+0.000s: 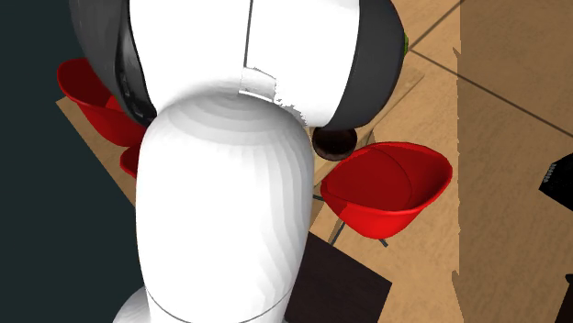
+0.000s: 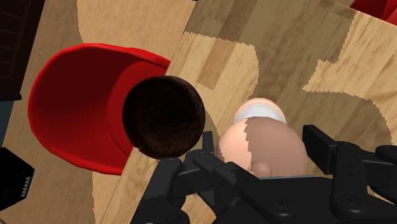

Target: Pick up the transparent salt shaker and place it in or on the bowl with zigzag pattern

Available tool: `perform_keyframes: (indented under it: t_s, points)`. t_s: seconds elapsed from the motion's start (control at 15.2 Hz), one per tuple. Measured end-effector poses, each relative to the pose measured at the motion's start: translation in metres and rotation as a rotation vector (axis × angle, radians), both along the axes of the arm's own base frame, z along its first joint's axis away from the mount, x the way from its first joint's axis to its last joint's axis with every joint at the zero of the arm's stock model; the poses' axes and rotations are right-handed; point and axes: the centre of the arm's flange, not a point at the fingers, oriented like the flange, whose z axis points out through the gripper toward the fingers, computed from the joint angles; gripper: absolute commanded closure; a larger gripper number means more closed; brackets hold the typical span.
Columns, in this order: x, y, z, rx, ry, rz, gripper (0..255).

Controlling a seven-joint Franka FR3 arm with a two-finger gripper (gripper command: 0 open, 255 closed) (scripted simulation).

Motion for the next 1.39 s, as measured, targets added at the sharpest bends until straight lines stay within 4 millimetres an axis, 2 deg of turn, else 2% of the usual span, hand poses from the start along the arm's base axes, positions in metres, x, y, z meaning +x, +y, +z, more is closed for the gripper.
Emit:
perform_keyframes:
  t_s: [0.33,0.4,0.79,1.32,1.39]
  points:
    - [-0.002,-0.001,0.025,0.000,0.000,0.000,255]
    - [0.001,-0.007,0.030,0.000,0.000,0.000,255]
    - [0.021,-0.070,0.060,0.000,0.000,-0.001,255]
    - [0.048,-0.166,0.096,0.000,0.000,-0.002,255]
    - [0.051,-0.173,0.098,0.000,0.000,-0.002,255]
